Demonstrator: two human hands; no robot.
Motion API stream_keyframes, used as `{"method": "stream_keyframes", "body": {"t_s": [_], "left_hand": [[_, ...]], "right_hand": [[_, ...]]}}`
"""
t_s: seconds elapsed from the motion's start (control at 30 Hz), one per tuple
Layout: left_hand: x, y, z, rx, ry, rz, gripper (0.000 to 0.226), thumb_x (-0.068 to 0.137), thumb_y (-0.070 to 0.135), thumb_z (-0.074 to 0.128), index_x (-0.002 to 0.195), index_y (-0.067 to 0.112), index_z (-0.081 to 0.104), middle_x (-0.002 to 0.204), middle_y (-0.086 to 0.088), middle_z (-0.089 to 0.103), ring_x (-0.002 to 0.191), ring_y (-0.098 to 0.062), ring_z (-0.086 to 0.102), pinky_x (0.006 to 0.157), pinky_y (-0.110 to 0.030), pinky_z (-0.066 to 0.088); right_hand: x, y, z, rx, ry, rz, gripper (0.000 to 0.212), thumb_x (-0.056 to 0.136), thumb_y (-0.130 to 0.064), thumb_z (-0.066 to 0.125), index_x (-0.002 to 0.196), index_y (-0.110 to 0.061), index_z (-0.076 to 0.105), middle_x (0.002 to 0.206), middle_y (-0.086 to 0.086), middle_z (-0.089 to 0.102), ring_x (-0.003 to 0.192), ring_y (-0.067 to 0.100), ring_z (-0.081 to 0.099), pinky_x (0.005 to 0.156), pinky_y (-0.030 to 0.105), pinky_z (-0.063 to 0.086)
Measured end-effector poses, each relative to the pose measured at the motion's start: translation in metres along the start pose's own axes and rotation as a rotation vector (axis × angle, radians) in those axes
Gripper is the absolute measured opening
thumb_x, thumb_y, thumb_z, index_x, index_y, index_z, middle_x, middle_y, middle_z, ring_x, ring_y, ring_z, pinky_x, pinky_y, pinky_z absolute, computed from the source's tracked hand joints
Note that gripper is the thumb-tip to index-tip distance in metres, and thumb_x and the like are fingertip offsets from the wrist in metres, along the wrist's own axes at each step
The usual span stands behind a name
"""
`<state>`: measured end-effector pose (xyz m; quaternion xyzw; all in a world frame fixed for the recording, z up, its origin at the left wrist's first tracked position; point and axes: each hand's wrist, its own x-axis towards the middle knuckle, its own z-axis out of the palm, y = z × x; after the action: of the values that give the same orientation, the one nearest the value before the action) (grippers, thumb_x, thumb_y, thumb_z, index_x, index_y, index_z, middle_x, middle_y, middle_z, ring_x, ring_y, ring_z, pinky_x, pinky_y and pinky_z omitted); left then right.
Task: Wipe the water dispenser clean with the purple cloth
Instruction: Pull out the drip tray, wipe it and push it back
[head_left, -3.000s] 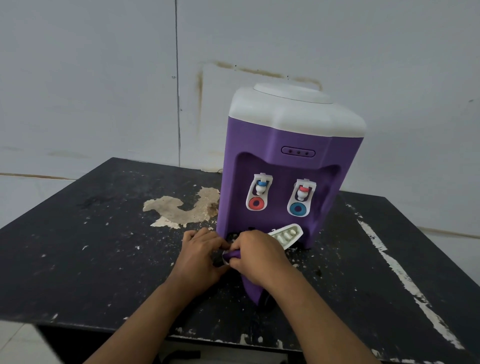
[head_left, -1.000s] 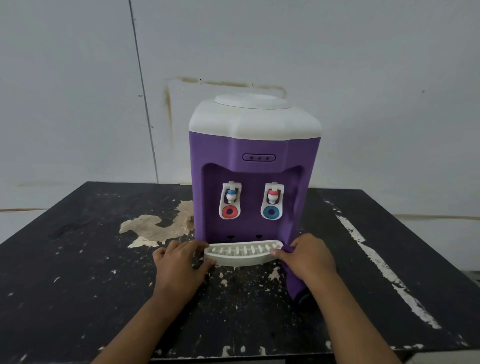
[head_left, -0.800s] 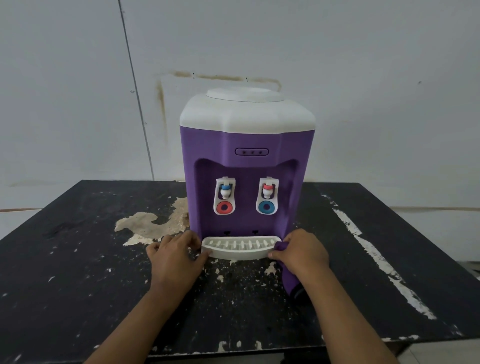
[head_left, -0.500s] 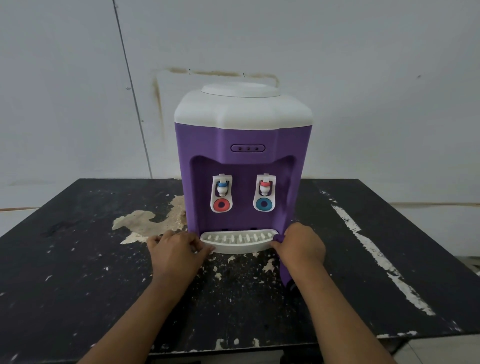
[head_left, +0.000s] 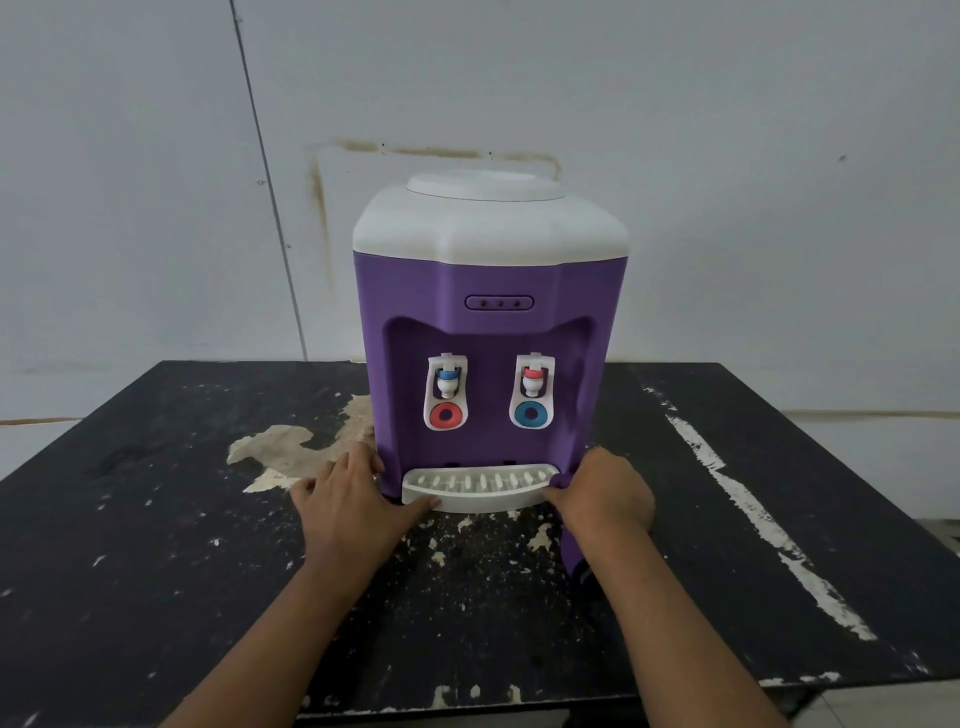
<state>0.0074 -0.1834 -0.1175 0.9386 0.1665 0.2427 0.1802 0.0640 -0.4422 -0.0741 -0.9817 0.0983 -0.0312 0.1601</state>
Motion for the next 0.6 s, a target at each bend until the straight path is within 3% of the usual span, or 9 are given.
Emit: {"method": "stream_keyframes", "body": {"t_s": [0.1, 0.2, 0.27, 0.33, 0.4, 0.47, 0.6], "left_hand": [[-0.005, 0.0, -0.003, -0.002, 0.007, 0.003, 0.065, 0.065, 0.088, 0.07, 0.102, 0.039, 0.047, 0.108, 0.018, 0.065, 0.11, -0.017, 0.063, 0.101, -0.049, 0.04], [-0.009, -0.005, -0.007, -0.083, 0.085, 0.031, 0.042, 0.079, 0.071, 0.077, 0.101, 0.039, 0.061, 0.101, 0.021, 0.068, 0.101, -0.011, 0.065, 0.099, -0.048, 0.049], [-0.013, -0.007, -0.01, -0.212, 0.138, 0.071, 0.022, 0.087, 0.055, 0.077, 0.097, 0.035, 0.074, 0.087, 0.022, 0.072, 0.083, -0.002, 0.067, 0.084, -0.043, 0.058], [-0.015, -0.006, -0.014, -0.3, 0.179, 0.093, 0.013, 0.095, 0.043, 0.074, 0.097, 0.032, 0.08, 0.078, 0.023, 0.073, 0.069, 0.004, 0.065, 0.066, -0.032, 0.058], [-0.017, 0.001, -0.016, -0.386, 0.196, 0.1, 0.019, 0.105, 0.038, 0.063, 0.095, 0.032, 0.078, 0.071, 0.022, 0.072, 0.061, 0.001, 0.066, 0.057, -0.028, 0.052], [-0.016, 0.009, -0.021, -0.505, 0.183, 0.073, 0.032, 0.111, 0.041, 0.051, 0.087, 0.032, 0.07, 0.067, 0.018, 0.072, 0.06, -0.004, 0.067, 0.056, -0.033, 0.053], [-0.011, 0.027, -0.038, -0.739, 0.009, 0.034, 0.039, 0.109, 0.047, 0.052, 0.079, 0.026, 0.066, 0.075, 0.009, 0.076, 0.065, -0.011, 0.07, 0.066, -0.05, 0.061]], "right_hand": [[0.001, 0.005, -0.006, 0.11, 0.0, 0.008, 0.037, 0.093, -0.048, 0.083, 0.112, -0.019, 0.072, 0.102, 0.002, 0.074, 0.088, 0.022, 0.072, 0.059, 0.028, 0.046], [0.003, 0.007, -0.019, 0.294, -0.017, -0.02, 0.028, 0.089, -0.041, 0.086, 0.089, -0.015, 0.076, 0.081, 0.002, 0.074, 0.07, 0.017, 0.069, 0.049, 0.025, 0.041], [0.001, 0.004, -0.03, 0.416, -0.034, -0.061, 0.026, 0.085, -0.038, 0.087, 0.084, -0.013, 0.077, 0.076, 0.001, 0.075, 0.065, 0.012, 0.069, 0.05, 0.024, 0.045], [-0.002, -0.002, -0.041, 0.552, -0.069, -0.101, 0.021, 0.083, -0.04, 0.088, 0.087, -0.023, 0.077, 0.081, -0.007, 0.076, 0.069, 0.007, 0.071, 0.053, 0.023, 0.047], [-0.007, -0.012, -0.049, 0.704, -0.115, -0.153, 0.02, 0.083, -0.04, 0.088, 0.094, -0.03, 0.076, 0.094, -0.011, 0.077, 0.082, 0.008, 0.075, 0.064, 0.025, 0.054], [-0.011, -0.023, -0.055, 0.84, -0.161, -0.203, 0.021, 0.085, -0.038, 0.087, 0.102, -0.033, 0.076, 0.105, -0.011, 0.078, 0.092, 0.011, 0.077, 0.075, 0.029, 0.059], [-0.023, -0.04, -0.062, 1.058, -0.259, -0.269, 0.017, 0.092, -0.033, 0.085, 0.106, -0.036, 0.077, 0.105, -0.009, 0.083, 0.091, 0.012, 0.081, 0.075, 0.026, 0.06]]}}
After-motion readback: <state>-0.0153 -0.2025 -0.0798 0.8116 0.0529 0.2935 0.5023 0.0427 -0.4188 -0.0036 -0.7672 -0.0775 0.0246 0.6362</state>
